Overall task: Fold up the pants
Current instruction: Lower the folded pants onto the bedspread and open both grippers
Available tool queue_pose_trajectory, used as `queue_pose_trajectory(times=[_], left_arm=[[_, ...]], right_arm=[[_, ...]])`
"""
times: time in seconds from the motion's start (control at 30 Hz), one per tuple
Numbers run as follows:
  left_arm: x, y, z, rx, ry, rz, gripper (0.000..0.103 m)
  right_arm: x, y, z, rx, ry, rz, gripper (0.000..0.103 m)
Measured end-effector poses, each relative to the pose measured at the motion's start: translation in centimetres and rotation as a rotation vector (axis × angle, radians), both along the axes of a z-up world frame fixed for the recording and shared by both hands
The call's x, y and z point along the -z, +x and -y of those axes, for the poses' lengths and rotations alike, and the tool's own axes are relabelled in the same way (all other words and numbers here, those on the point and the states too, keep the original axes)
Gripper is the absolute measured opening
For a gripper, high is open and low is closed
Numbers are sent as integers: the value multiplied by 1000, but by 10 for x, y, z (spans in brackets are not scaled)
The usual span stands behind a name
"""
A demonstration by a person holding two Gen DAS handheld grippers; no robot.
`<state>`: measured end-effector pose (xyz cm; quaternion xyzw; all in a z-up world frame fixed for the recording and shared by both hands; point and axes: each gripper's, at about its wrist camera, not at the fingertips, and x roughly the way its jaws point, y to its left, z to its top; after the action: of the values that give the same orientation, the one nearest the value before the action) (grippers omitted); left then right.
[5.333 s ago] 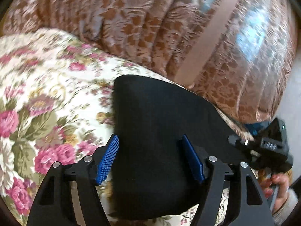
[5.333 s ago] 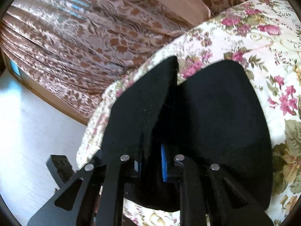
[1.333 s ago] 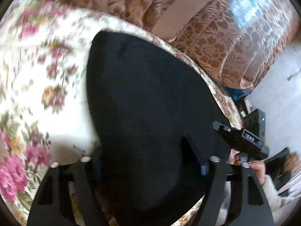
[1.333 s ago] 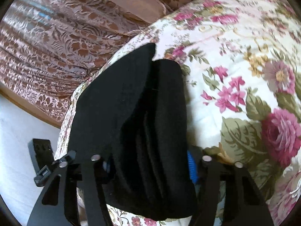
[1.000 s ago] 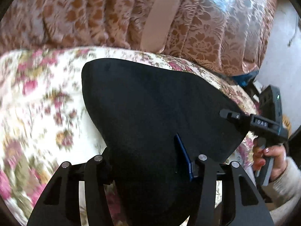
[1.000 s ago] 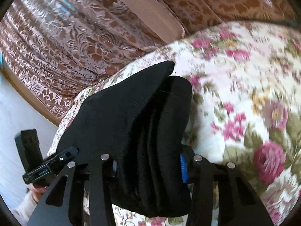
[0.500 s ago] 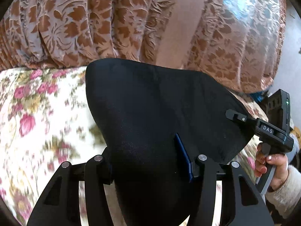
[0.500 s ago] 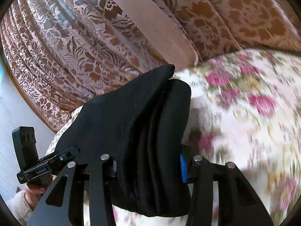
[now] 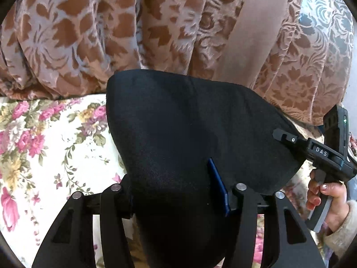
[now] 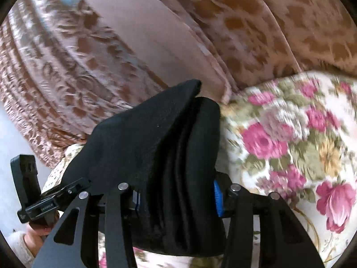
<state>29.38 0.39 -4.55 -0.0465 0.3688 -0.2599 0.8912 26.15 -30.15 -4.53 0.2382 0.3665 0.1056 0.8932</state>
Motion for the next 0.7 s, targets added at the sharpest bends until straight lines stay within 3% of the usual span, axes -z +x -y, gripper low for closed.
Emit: queue_pose_trajectory(times=[0.1, 0.17, 0.33, 0.4, 0.53, 0.7], left_arm=[[13, -2, -13, -1, -58, -2, 63], [17, -7, -17, -3, -63, 20, 65], [9, -23, -9, -71, 20, 90, 72], [4, -31, -10, -117, 47, 115, 87], [-1, -54, -12, -150, 69, 121, 89], [-7, -92, -8, -250, 157, 187, 100]], right_arm=[[13, -6, 6, 18, -2, 10, 64], [17, -7, 9, 31, 20, 2, 69], [7, -12, 5, 67, -47, -9, 79], [2, -19, 3, 76, -58, -8, 80], [-12, -45, -11, 90, -126, -6, 88], [-29, -91, -44, 72, -230, 38, 97]])
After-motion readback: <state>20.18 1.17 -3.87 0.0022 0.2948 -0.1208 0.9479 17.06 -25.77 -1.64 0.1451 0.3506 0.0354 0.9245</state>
